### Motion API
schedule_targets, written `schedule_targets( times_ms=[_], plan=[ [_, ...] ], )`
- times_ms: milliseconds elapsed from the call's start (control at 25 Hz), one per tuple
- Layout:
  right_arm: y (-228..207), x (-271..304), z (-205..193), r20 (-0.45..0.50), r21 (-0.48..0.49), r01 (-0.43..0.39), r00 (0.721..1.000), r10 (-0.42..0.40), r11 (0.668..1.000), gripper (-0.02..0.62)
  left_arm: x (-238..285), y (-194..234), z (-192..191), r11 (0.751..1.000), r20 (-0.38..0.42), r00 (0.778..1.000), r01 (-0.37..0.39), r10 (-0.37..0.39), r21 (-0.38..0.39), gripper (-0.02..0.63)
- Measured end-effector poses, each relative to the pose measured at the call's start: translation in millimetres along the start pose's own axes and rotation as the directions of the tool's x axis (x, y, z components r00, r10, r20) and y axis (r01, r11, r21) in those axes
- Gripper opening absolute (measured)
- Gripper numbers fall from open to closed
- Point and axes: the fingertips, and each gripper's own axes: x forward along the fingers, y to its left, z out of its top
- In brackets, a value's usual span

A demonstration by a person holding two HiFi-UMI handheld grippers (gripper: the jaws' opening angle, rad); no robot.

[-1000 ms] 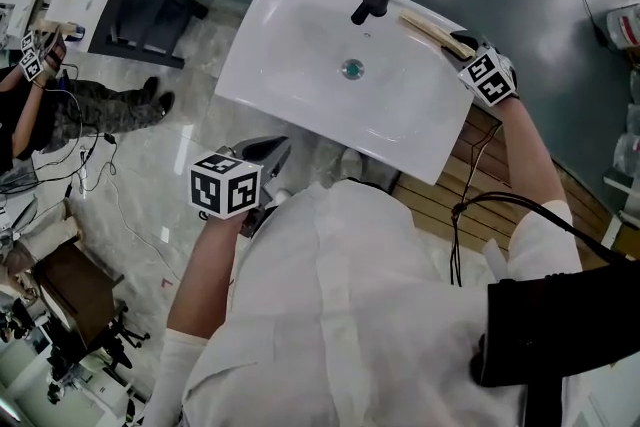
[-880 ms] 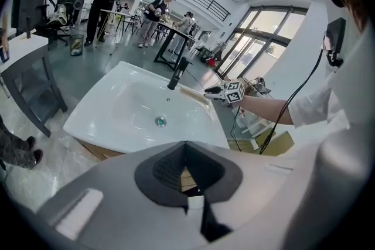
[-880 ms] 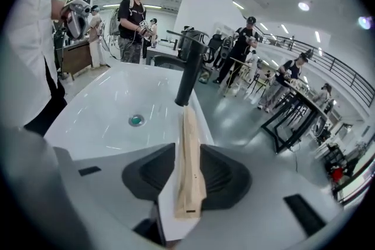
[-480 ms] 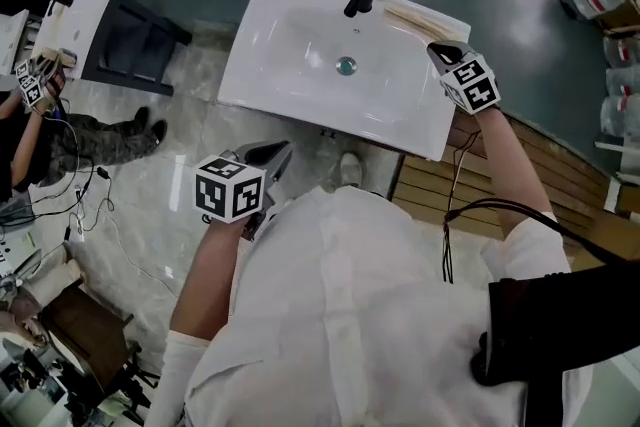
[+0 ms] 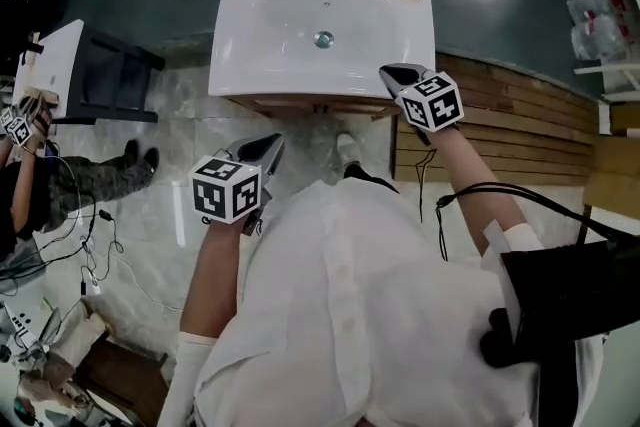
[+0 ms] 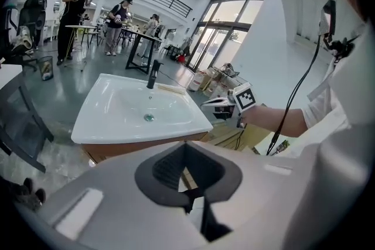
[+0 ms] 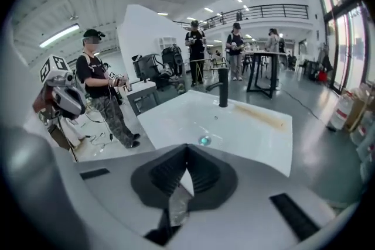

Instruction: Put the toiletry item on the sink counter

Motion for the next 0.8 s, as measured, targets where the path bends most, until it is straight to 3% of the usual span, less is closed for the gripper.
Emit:
schedule_targets(
  times_ms=[160,440,800],
  plan=[
    [56,-14,-9,0.038,0.068,0.009,0.999,-0.012,0.998,0.005,-15,-5,-18,0.999,-0.003,1.000,0.025,-0.025,0.026,0.006],
    [149,-42,-23,0.069,0.082,-0.015,0.998,0.010,0.997,0.005,-40,-23,-54,0.995,-0.022,0.997,0.071,-0.070,0.066,0.006],
    [235,-66,-44,0.055,0.027,-0.065,0.996,0.063,0.998,0.005,-49,-53,-107,0.986,-0.104,0.986,0.140,-0.130,0.095,0.006]
  ],
)
